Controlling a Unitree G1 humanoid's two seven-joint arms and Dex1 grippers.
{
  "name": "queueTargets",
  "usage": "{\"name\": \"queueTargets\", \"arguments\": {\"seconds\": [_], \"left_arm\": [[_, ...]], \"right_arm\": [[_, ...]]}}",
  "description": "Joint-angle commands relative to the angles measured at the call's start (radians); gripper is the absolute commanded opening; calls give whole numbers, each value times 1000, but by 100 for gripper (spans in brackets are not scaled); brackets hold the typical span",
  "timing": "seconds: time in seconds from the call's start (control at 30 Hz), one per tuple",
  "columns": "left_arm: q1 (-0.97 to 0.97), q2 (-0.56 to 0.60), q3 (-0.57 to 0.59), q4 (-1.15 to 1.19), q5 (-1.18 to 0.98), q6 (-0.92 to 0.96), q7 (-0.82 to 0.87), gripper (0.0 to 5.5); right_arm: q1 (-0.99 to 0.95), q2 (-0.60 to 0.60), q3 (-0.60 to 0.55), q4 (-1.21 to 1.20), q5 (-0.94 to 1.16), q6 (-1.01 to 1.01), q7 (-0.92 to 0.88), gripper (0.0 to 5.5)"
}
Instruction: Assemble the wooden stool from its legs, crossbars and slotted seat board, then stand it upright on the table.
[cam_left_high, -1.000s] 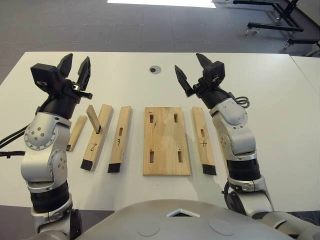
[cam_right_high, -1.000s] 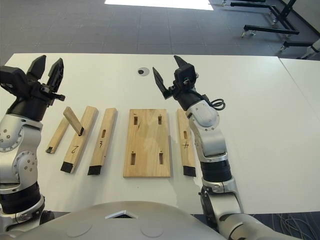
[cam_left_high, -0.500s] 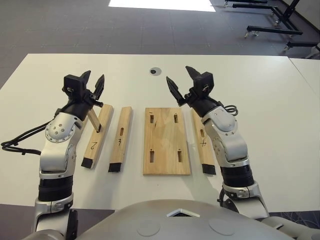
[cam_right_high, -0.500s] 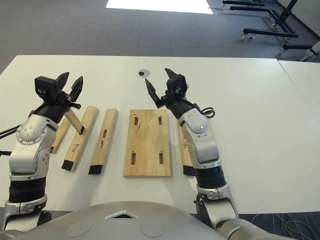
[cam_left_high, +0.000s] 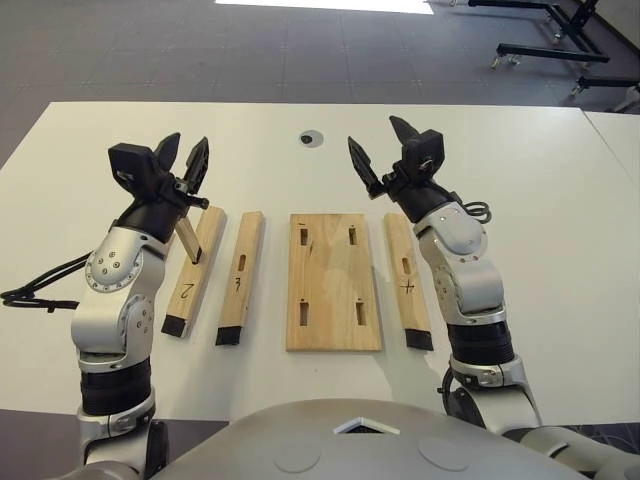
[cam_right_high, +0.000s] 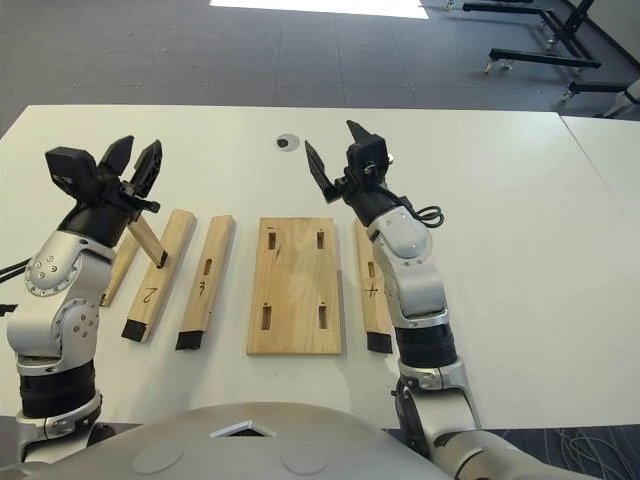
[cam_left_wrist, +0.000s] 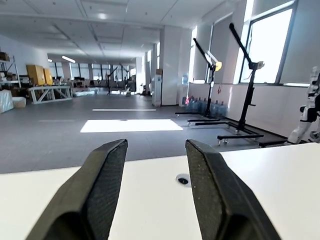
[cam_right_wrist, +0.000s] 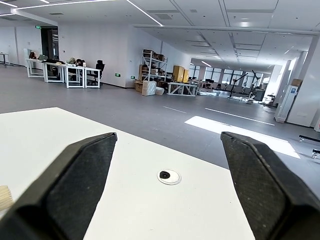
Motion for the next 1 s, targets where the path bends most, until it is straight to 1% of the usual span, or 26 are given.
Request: {"name": "queueTargets", "arguments": {"seconds": [0.03, 0.13, 0.2, 0.27, 0.33, 0.43, 0.5, 0.57, 0.7, 0.83, 0.87, 1.0], "left_arm": [[-3, 35, 84, -102, -26, 20, 16, 213], [44, 79, 167, -135, -30, 51, 13, 213], [164, 86, 198, -190, -55, 51, -31, 213], [303, 56, 232, -258, -123, 38, -77, 213], [404, 65, 240, -293, -100, 34, -95, 213], [535, 62, 283, -332, -104, 54, -100, 213], [610, 57, 262, -332, -73, 37, -120, 213], [665, 51, 207, -295, -6, 49, -102, 213], [694, 65, 100, -248, 67, 96, -95, 269], [708, 74, 56, -183, 137, 148, -70, 343], [707, 63, 57, -180, 127, 190, -59, 356], [693, 62, 39, -210, 127, 280, -37, 358]], "right_arm": [[1, -4, -35, -11, 19, 26, -14, 384], [28, -9, -50, -36, 21, 39, -21, 384], [52, -10, -46, -54, 18, 46, -25, 384], [72, -10, -41, -65, 14, 50, -29, 384], [101, -17, -48, -86, 9, 54, -35, 384], [126, -22, -51, -109, 6, 65, -43, 384], [132, -20, -44, -113, 2, 67, -49, 384], [133, -17, -34, -113, -2, 67, -52, 384], [140, -15, -16, -118, -12, 67, -51, 384], [135, -26, -8, -113, -12, 69, -42, 384], [141, -30, -7, -115, -11, 70, -39, 384], [157, -34, -2, -123, -9, 76, -35, 384]]}}
